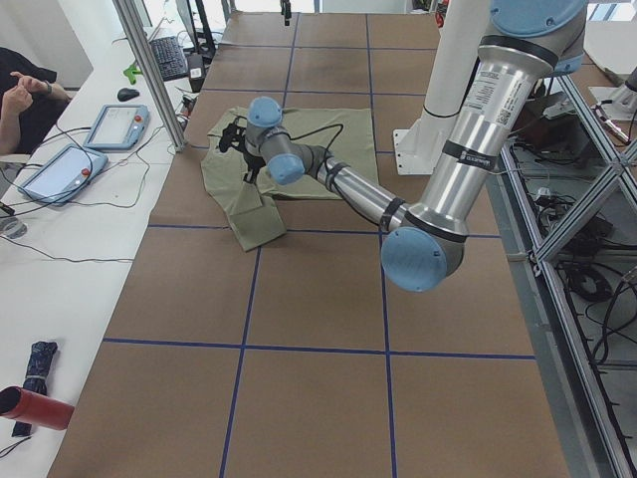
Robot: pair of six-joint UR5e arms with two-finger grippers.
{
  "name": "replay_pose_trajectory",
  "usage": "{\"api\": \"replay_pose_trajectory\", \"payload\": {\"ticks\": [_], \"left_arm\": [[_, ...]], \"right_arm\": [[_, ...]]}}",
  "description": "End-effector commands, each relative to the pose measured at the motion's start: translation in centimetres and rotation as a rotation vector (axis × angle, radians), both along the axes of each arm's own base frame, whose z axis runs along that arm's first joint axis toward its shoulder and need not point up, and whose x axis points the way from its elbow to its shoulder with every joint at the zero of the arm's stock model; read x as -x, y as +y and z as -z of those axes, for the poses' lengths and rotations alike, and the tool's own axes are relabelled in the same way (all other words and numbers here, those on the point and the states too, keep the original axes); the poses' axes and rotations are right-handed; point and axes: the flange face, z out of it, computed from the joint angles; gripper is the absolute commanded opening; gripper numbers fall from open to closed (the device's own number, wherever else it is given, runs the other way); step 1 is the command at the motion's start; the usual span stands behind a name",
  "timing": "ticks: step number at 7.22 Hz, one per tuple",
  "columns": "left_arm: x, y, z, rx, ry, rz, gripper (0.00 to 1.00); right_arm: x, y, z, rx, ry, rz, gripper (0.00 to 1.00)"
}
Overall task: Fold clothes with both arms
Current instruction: 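Carry the sleeve with the left gripper across the shirt body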
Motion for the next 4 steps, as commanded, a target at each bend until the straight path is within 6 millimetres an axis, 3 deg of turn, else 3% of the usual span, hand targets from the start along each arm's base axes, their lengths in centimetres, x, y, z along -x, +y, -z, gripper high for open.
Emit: {"api": "replay_pose_trajectory", "payload": {"ticks": [1,2,4], "left_arm": [[-4.4,-2.2,10.3,0.036,0.076,0.014,0.0],[-8.1,-3.9,15.2,0.074,0.106,0.041,0.0],[-19.6,-5.3,23.4,0.16,0.106,0.102,0.0]], "right_arm": [[-0.3,0.1,-0.2,0.002,-0.001,0.0,1.0],[-0.3,0.1,-0.3,0.003,-0.001,-0.001,1.0],[-0.4,0.1,-0.2,0.001,0.0,-0.002,1.0]]}}
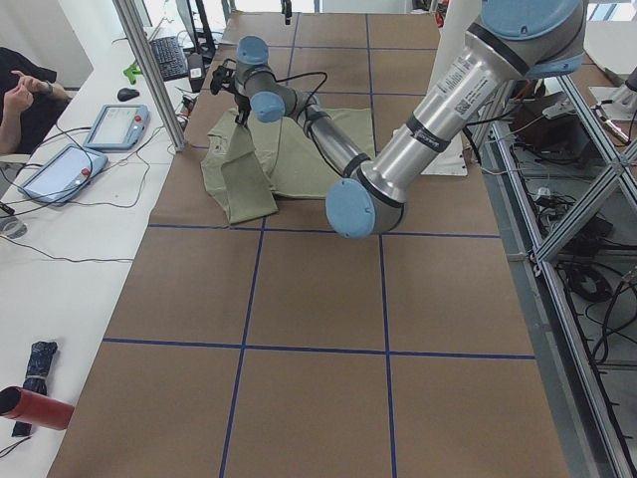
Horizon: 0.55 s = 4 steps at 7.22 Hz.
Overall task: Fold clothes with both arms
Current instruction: 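Carry the sleeve with the left gripper across the shirt body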
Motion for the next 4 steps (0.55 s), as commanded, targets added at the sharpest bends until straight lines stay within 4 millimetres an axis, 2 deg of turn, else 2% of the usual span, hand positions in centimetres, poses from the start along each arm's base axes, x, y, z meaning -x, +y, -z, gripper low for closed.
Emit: {"api": "replay_pose_trajectory", "payload": {"ticks": [1,3,4], "left_arm": [[-10.1,0.3,7.6,0.049,-0.001,-0.004,0.0],[-17.5,4.3,7.1,-0.043,0.017,-0.016,0.0],[-20.4,6.0,5.9,-0.085,0.038,-0.059,0.0]], "right_arm": [[0.0,0.0,-0.1,0.002,0.001,0.0,1.0],[-0.1,0.2,-0.4,0.005,0.002,0.0,1.0],[0.0,0.2,-0.4,0.005,0.002,0.001,1.0]]}}
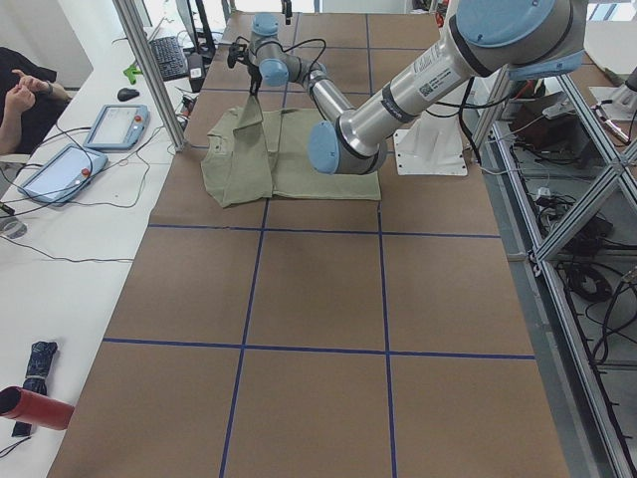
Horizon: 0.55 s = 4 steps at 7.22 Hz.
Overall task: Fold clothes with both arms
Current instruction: 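Carry the sleeve with the left gripper across the shirt body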
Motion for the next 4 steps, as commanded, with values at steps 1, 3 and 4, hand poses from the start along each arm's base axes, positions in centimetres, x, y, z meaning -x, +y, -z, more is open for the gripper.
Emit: {"api": "replay_pose_trajectory", "payload": {"ticks": [1,3,4], "left_arm": [[-6.0,4.0,-1.2,-0.117,0.009,-0.055,0.0],[-8.4,6.3,-0.7,-0.185,0.031,-0.063,0.63],[-9.1,7.3,-0.7,-0.147,0.077,-0.052,1.0]], "right_arm": [[0.0,0.1,-0.1,0.002,0.001,0.0,1.0],[-0.1,0.3,-0.6,0.008,0.002,0.0,1.0],[0.0,0.3,-0.7,0.01,0.003,-0.002,1.0]]}}
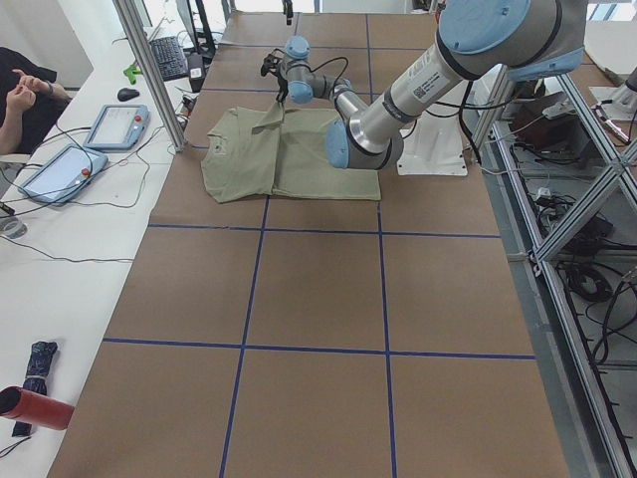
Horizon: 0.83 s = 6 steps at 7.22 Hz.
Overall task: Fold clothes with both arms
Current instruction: 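Carry the sleeve with the left gripper across the shirt body, then release the sleeve and lift the left gripper while the right gripper moves in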
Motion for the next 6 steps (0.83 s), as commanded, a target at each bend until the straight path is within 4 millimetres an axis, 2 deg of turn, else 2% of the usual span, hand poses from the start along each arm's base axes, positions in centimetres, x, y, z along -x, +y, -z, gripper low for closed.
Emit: {"api": "replay_pose_trajectory", "payload": {"ticks": [1,2,3,4,5,6], "left_arm": [[-1.1,1.4,-0.4,0.078,0.063,0.022,1.0],[0.0,0.8,0.2,0.056,0.048,0.012,1.0],[1.2,-0.1,-0.1,0.08,-0.039,-0.05,1.0],[4.4,-1.1,-0.6,0.099,-0.109,-0.107,1.0],[8.1,-2.0,-2.6,0.131,-0.15,-0.136,1.0],[11.3,-1.9,-5.1,0.164,-0.186,-0.114,1.0]], "right_arm": [[0.1,-0.1,0.0,0.002,0.0,-0.006,1.0],[0.3,-0.3,0.5,-0.002,-0.007,-0.009,1.0],[1.1,-0.2,1.0,0.014,-0.027,-0.01,1.0],[3.1,-0.5,2.8,0.01,-0.042,-0.009,1.0],[6.3,-0.8,5.8,0.043,-0.068,-0.049,1.0],[10.3,-0.9,9.3,0.075,-0.096,-0.075,1.0]]}}
